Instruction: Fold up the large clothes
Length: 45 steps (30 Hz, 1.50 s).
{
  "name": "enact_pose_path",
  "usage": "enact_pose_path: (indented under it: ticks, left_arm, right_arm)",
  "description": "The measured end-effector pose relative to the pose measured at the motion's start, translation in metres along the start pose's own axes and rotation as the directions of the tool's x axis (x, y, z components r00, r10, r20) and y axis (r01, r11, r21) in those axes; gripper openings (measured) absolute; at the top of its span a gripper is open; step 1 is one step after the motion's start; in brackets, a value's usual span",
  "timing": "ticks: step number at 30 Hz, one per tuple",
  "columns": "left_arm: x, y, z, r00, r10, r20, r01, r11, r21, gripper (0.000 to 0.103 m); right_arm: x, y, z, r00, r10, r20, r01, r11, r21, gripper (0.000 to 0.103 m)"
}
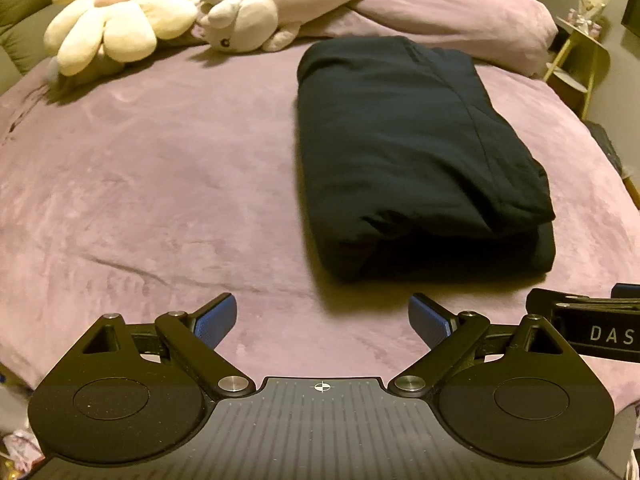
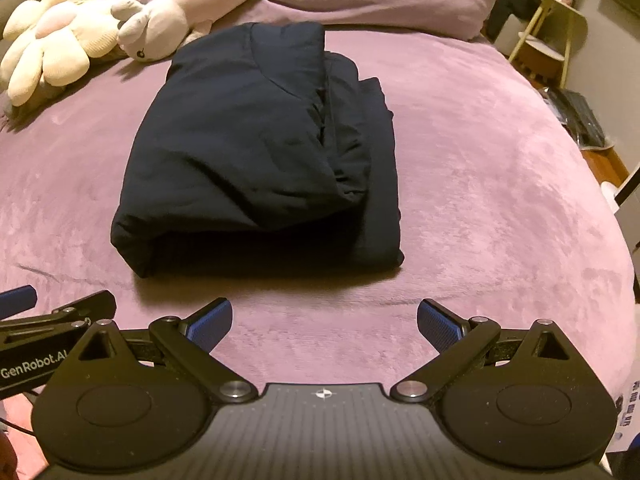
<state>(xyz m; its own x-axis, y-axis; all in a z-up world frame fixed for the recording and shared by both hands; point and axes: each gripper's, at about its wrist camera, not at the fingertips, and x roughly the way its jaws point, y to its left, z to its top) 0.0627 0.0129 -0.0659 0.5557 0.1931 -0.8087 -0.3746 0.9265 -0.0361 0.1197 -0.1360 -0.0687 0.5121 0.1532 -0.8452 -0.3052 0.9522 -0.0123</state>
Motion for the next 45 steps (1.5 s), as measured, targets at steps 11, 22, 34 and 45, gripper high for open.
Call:
enact_pose_path:
  ticks: [11, 22, 34, 45]
  left_arm:
    - [-0.0017, -0.0029, -0.0008, 1.0, -0.018, 0.008, 0.018, 1.0, 0.012, 0.097]
    - [-0.0026, -0.0038, -0.001, 0.999, -0.032, 0.009, 0.031, 0.999, 0.015, 0.097]
    - [-0.0042, -0.0072, -0.0021, 0.999, -0.04, 0.022, 0.039, 0.999, 0.024, 0.098]
    - [-0.0088, -0.0098, -0.0032, 0.998, -0.043, 0.051, 0.041, 0.998, 0.038, 0.101]
  right_arm:
    - [-0.0068, -0.0029, 0.0012, 0.998, -0.032, 0.05, 0.032, 0.999, 0.005, 0.099]
    - [-0.0075, -0.0022, -0.001, 0.998, -0.031, 0.052, 0.031, 1.0, 0.003, 0.099]
    - [-0.0084, -0.0022, -0.0017, 0.998, -0.036, 0.06, 0.036, 0.999, 0.0, 0.099]
    - [-0.0097, -0.0038, -0.0022, 0.998, -0.035, 0.06, 0.035, 0.999, 0.006, 0.099]
